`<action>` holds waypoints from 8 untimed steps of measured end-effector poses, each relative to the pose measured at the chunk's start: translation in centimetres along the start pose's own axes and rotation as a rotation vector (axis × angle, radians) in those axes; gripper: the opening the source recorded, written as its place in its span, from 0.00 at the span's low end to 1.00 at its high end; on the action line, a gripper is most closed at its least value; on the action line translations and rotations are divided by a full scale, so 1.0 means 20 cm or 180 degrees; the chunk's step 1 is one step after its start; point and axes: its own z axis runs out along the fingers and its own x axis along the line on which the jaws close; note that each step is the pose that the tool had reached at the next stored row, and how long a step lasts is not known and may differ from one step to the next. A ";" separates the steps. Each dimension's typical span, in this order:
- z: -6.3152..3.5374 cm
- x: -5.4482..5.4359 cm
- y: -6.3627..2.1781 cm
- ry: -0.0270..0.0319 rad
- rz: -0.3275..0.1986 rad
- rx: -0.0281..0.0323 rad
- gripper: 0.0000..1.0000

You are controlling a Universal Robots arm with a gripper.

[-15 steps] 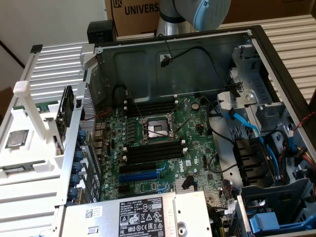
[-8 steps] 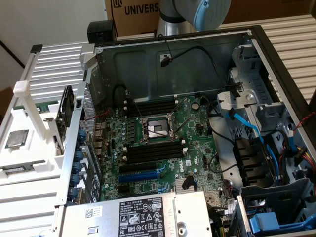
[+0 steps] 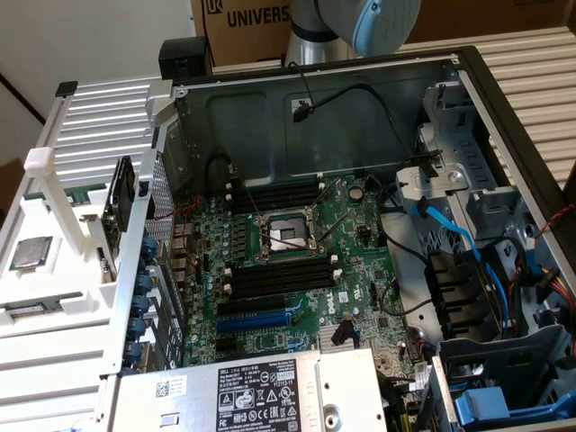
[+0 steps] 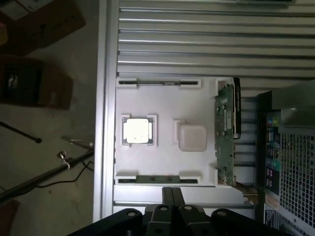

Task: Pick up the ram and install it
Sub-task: 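Pick up the ram and move it above insertion slot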

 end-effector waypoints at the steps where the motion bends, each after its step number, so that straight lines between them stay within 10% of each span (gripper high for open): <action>1: 0.001 0.00 0.000 0.0001 -0.0058 -0.0001 0.10; 8: 0.012 0.00 0.000 0.0007 -0.0462 -0.0004 0.10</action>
